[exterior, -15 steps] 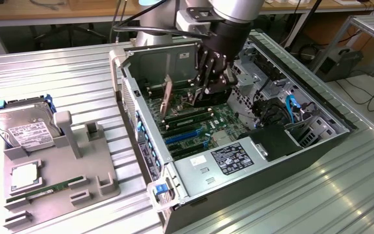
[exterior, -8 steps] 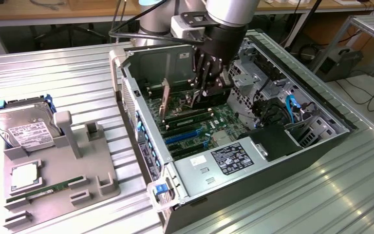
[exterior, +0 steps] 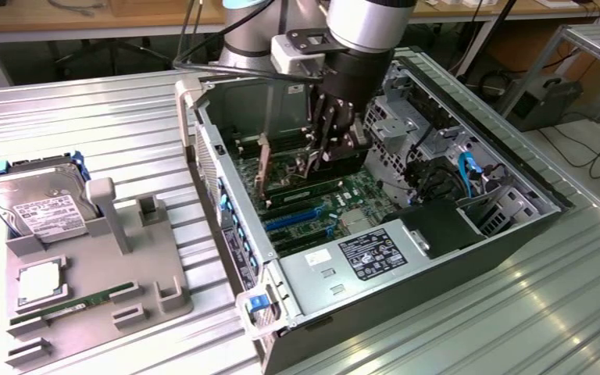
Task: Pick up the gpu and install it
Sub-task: 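Insert the gpu into the slot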
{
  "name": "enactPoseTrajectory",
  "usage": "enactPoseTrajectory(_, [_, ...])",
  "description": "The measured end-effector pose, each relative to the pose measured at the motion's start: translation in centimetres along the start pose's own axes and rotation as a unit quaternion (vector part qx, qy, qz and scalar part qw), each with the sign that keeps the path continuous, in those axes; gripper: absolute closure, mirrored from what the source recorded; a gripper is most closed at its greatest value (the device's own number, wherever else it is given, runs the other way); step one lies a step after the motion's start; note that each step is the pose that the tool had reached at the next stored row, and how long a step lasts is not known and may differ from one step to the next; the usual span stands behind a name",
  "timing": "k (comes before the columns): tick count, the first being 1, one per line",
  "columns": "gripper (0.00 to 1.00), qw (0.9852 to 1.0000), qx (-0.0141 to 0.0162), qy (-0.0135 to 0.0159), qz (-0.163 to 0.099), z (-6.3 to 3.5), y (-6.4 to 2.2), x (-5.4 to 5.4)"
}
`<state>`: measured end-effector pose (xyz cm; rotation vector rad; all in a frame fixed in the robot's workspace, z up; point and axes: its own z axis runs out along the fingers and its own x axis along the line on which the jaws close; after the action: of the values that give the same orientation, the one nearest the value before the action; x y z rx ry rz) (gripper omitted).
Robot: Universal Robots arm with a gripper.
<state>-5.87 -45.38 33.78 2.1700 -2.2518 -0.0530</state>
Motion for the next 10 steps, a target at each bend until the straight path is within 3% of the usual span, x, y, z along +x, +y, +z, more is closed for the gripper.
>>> enactPoseTrajectory(10, [0.74,1.0000,0.0024,-0.0001,-0.003,1.29,1.19,0.7])
